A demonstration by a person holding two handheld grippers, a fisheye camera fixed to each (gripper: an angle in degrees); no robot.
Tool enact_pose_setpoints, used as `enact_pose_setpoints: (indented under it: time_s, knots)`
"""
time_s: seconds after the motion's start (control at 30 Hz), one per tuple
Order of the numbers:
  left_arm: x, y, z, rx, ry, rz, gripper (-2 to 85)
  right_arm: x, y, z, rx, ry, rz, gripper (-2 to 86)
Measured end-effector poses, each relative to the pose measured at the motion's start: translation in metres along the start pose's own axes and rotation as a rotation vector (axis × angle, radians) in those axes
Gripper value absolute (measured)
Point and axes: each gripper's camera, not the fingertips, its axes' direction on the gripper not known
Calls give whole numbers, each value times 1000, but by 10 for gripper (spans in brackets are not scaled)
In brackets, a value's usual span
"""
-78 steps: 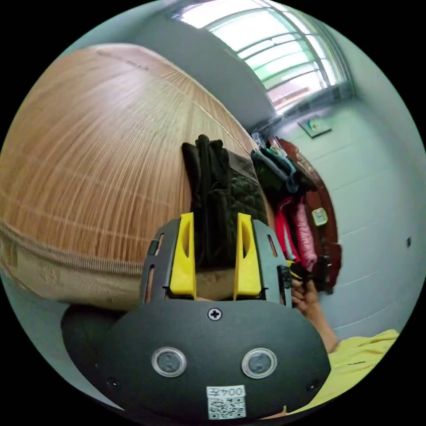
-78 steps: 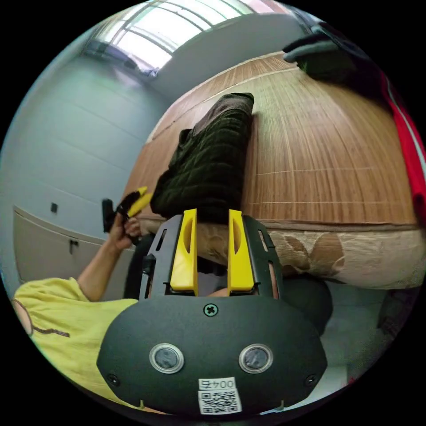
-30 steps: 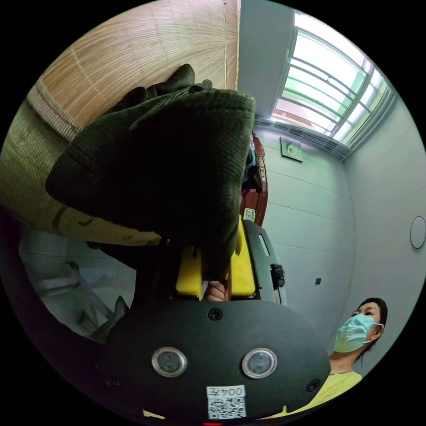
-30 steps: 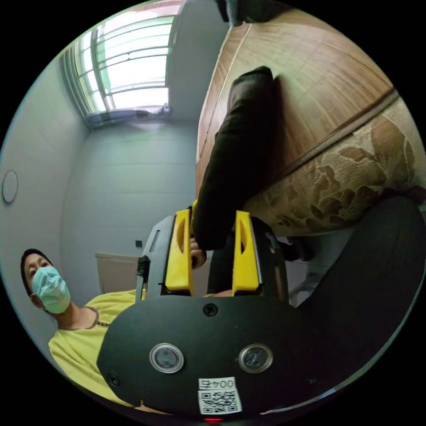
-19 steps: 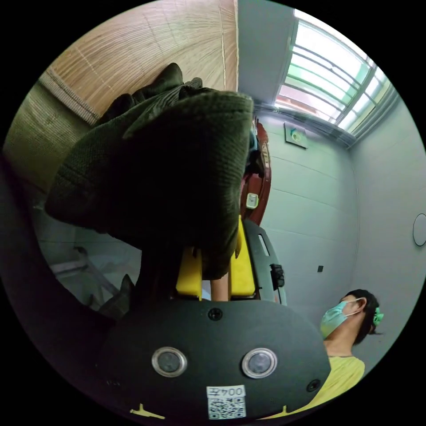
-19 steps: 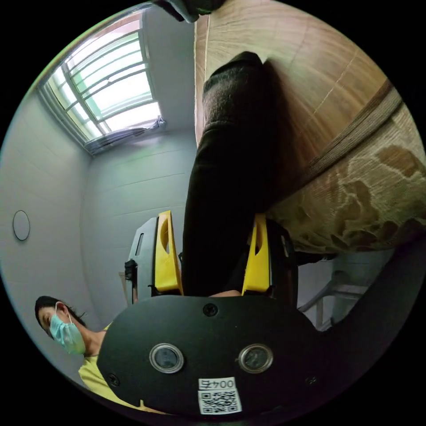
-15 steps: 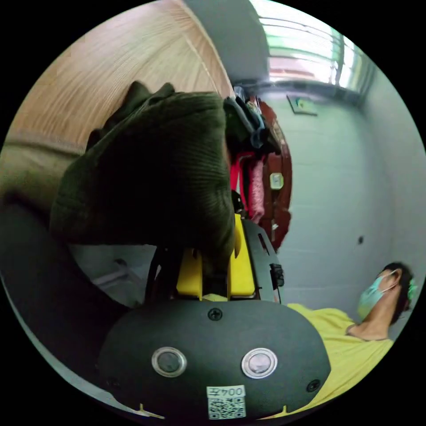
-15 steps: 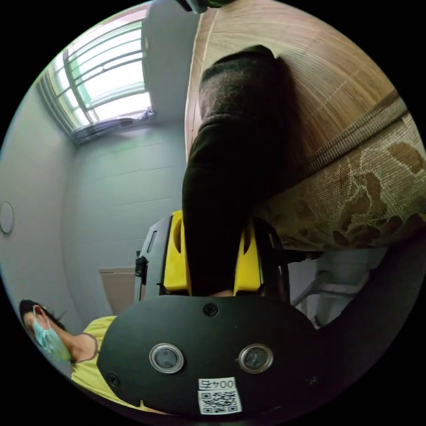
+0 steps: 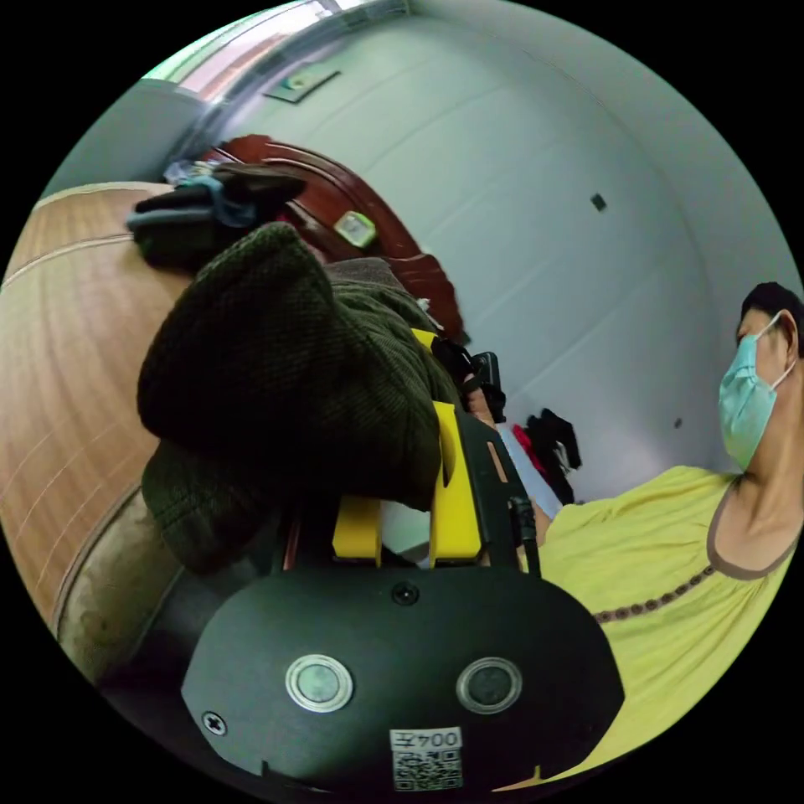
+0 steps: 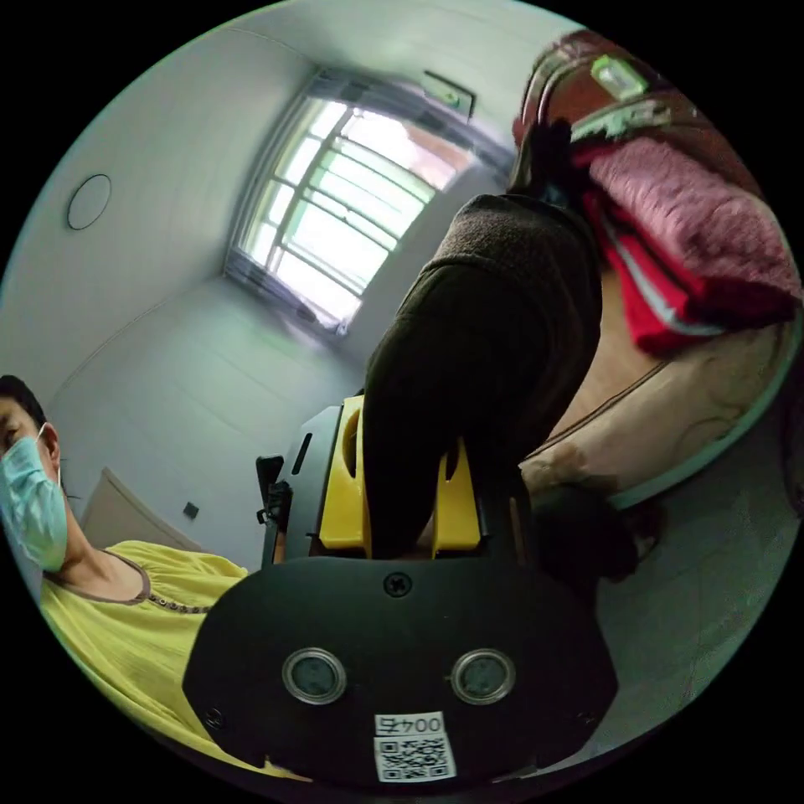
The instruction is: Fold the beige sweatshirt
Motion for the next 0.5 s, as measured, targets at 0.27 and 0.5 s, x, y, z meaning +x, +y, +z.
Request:
enact_pose_setpoints:
  time_s: [0.27,0.5]
  knots:
    - [156,-113,276,-283,393,285,113,-46,67,-205,468,372,-49,119]
    - [317,-152,466,-608,595,448,165,-103,156,-347,876,617,49,123]
